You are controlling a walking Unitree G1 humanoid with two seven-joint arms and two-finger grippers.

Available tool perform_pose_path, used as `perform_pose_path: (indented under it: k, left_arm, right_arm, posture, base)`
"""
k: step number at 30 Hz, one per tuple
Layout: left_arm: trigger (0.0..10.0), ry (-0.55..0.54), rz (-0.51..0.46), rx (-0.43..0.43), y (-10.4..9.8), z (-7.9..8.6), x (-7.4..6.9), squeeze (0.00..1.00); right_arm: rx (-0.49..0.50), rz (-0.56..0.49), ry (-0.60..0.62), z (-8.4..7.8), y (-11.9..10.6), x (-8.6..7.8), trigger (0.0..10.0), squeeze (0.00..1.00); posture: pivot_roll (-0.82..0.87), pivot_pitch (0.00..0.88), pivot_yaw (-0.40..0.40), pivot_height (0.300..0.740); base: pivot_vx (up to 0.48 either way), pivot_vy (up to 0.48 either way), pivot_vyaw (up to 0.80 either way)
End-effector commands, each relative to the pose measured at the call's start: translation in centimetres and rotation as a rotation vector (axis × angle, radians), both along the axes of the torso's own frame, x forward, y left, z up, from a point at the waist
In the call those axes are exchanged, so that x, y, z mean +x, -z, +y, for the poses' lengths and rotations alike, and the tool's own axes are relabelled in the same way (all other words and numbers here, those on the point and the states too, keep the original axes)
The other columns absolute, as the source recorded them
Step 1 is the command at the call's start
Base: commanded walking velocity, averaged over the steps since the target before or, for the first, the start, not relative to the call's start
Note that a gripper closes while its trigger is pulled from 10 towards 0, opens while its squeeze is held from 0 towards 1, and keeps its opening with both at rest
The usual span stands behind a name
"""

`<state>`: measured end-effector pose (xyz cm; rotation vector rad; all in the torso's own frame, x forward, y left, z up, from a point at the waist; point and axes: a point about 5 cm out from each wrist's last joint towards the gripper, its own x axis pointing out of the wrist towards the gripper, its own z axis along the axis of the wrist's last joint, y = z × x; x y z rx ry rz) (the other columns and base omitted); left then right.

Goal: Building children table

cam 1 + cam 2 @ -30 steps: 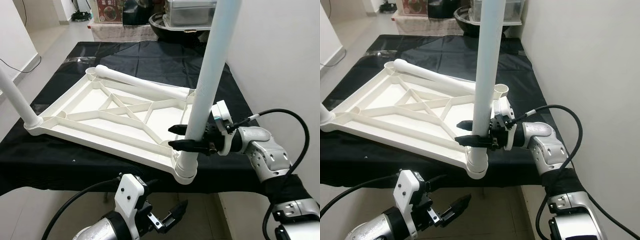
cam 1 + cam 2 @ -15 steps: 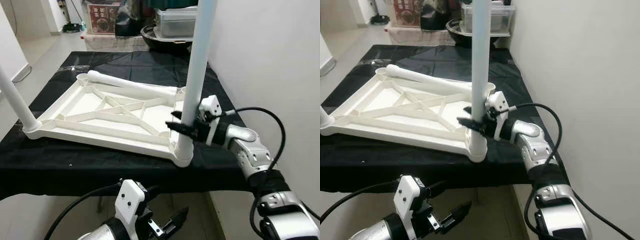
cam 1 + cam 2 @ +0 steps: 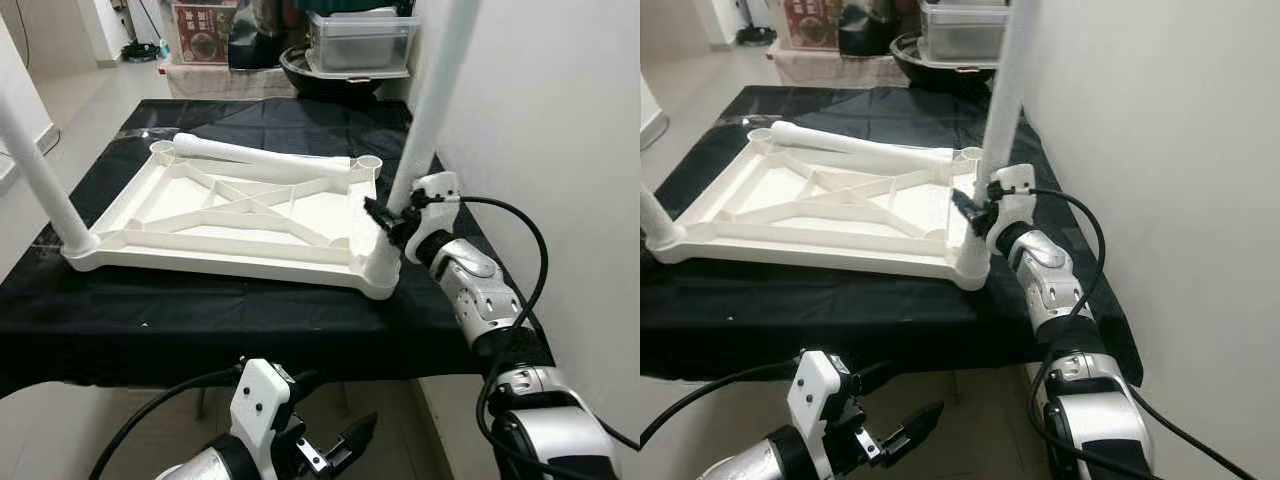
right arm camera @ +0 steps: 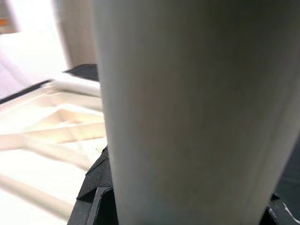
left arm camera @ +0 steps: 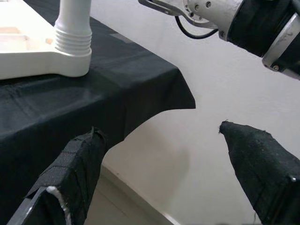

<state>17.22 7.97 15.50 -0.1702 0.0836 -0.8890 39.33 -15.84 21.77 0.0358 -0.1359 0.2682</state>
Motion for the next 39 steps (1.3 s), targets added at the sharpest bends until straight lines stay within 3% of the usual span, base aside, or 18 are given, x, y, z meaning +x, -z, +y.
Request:
perform_pose_path:
  k: [1,11,12,19,22,23,24,27,28,33,39]
  left_arm:
    - [10.0,-0.001,0.005,0.01,0.2,0.0,-0.1,0.0]
    - [10.0,0.002,0.005,0.008,0.3,-0.1,0.0,0.0]
    - [10.0,0.002,0.005,0.008,0.3,-0.1,0.0,0.0]
    - [10.0,0.001,0.006,0.008,0.3,-0.1,0.0,0.0]
    - [10.0,0.001,0.006,0.008,0.3,-0.1,0.1,0.0]
    - [10.0,0.002,0.006,0.008,0.3,-0.1,0.1,0.0]
    - [10.0,0.002,0.006,0.009,0.3,-0.1,0.1,0.0]
    - [10.0,0.002,0.005,0.009,0.4,-0.2,0.1,0.0]
    - [10.0,0.002,0.005,0.009,0.3,-0.2,0.1,0.0]
    - [10.0,0.001,0.005,0.008,0.4,-0.2,0.1,0.0]
    - [10.0,-0.001,0.003,0.007,0.4,-0.2,0.2,0.0]
  right_arm:
    - [-0.001,0.128,0.13,-1.6,3.2,-0.4,10.0,0.0]
    - [0.044,0.128,0.533,0.1,3.7,-1.7,10.0,0.0]
    - [0.044,0.128,0.533,0.1,3.7,-1.7,10.0,0.0]
    - [0.045,0.197,0.78,1.1,4.0,-2.5,10.0,0.0]
    - [0.031,0.22,0.835,1.5,4.0,-2.6,9.6,0.0]
    - [0.037,0.239,0.859,1.6,4.1,-2.7,7.5,0.0]
    - [0.038,0.246,0.871,1.8,4.0,-2.7,9.1,0.0]
    - [0.039,0.25,0.877,2.0,4.0,-2.8,9.1,0.0]
    - [0.043,0.254,0.875,2.1,4.0,-2.8,10.0,0.0]
    - [0.037,0.262,0.852,2.1,3.8,-2.7,10.0,0.0]
    - [0.071,0.296,1.017,1.3,4.2,-3.7,10.0,0.0]
  posture:
    - [0.1,0.169,-0.036,0.74]
    - [0.1,0.169,-0.034,0.74]
    - [0.1,0.169,-0.034,0.74]
    - [0.1,0.17,-0.036,0.74]
    - [0.1,0.171,-0.036,0.74]
    - [0.1,0.17,-0.037,0.74]
    - [0.1,0.17,-0.037,0.74]
    - [0.1,0.17,-0.037,0.74]
    - [0.1,0.17,-0.038,0.74]
    - [0.09,0.169,-0.039,0.74]
    - [0.09,0.167,-0.04,0.74]
  base:
    - [0.0,0.0,0.0]
    - [0.0,0.0,0.0]
    - [0.0,0.0,0.0]
    - [0.0,0.0,0.0]
    - [0.0,0.0,0.0]
    - [0.0,0.0,0.0]
    - [0.0,0.0,0.0]
    - [0.0,0.0,0.0]
    - [0.0,0.0,0.0]
    - [0.0,0.0,0.0]
    - [0.0,0.0,0.0]
